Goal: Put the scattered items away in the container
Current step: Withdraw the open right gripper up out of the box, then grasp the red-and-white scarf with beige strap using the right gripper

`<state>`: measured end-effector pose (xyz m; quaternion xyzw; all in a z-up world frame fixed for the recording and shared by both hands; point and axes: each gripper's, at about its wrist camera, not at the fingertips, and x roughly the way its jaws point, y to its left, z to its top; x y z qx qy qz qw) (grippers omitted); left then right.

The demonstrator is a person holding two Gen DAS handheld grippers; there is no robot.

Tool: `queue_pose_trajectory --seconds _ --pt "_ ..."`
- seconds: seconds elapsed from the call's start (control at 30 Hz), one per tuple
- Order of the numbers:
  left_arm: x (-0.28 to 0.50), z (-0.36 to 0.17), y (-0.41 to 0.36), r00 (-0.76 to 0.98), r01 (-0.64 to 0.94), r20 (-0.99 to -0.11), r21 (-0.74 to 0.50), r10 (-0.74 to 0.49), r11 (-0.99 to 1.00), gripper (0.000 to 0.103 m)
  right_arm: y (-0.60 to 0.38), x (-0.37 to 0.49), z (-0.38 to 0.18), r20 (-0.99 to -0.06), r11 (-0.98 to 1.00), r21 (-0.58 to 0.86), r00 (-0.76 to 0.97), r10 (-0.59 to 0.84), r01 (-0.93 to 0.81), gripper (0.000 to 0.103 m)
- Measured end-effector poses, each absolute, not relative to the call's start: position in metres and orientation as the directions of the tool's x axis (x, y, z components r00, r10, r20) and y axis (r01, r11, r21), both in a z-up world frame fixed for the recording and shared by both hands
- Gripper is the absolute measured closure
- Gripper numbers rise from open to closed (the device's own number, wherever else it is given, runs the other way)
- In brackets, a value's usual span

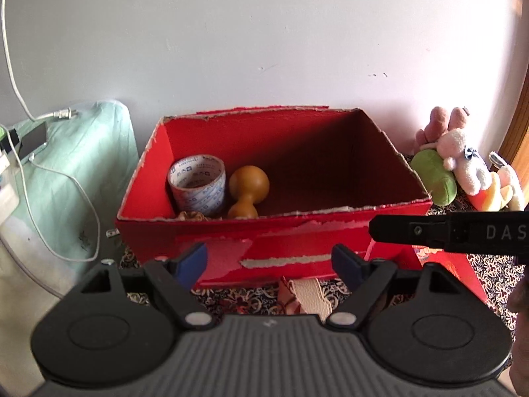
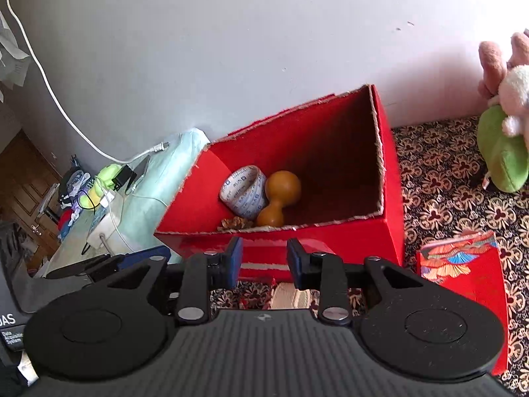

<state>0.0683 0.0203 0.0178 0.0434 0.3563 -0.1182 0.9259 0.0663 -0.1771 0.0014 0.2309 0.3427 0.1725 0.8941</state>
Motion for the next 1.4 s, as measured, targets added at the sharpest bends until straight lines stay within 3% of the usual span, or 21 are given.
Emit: queue_pose_trajectory --seconds 0.07,0.13,0.33,0.47,0.63,1.03,1.3,1.37,1.4 --pt "0.064 0.005 0.021 0.698 0.257 -0.687 -0.022 -0.202 0.966 0.022 -0.179 0.065 -0.013 -0.562 0.831 0.543 0.684 0.464 -0.118 0.071" --pt "0.061 -0.009 0.021 0.662 0.277 -0.714 -0.049 -0.227 0.960 0.034 -0.180 0.064 -0.025 -0.589 0.826 0.555 0.658 0.469 -0.092 0.070" --pt "0.054 -0.044 0.017 0.574 0.315 -0.758 -0.146 -0.310 0.938 0.034 -0.171 0.068 -0.051 -0.637 0.822 0.565 0.593 0.492 -0.074 0.070" --pt "0.054 -0.058 0.003 0.538 0.347 -0.780 -0.142 -0.320 0.927 0.036 -0.161 0.073 -0.063 -0.655 0.816 0.573 0.554 0.514 -0.078 0.069" --pt "0.062 -0.072 0.000 0.497 0.333 -0.813 -0.143 -0.302 0.932 0.052 -0.149 0.079 -0.075 -0.677 0.818 0.569 0.516 0.526 -0.086 0.068" --pt "0.066 -0.079 0.007 0.487 0.346 -0.808 -0.169 -0.330 0.923 0.052 -0.136 0.085 -0.091 -0.687 0.811 0.578 0.484 0.543 -0.090 0.059" --pt "0.055 -0.070 0.009 0.527 0.372 -0.781 -0.143 -0.336 0.917 0.057 -0.143 0.079 -0.087 -0.666 0.798 0.593 0.492 0.561 -0.107 0.073" --pt "0.047 -0.062 0.008 0.531 0.407 -0.768 -0.140 -0.359 0.903 0.082 -0.145 0.075 -0.083 -0.654 0.791 0.599 0.497 0.570 -0.120 0.082" --pt "0.042 -0.058 0.007 0.531 0.423 -0.764 -0.136 -0.367 0.896 0.088 -0.146 0.072 -0.080 -0.644 0.785 0.605 0.499 0.579 -0.130 0.086"
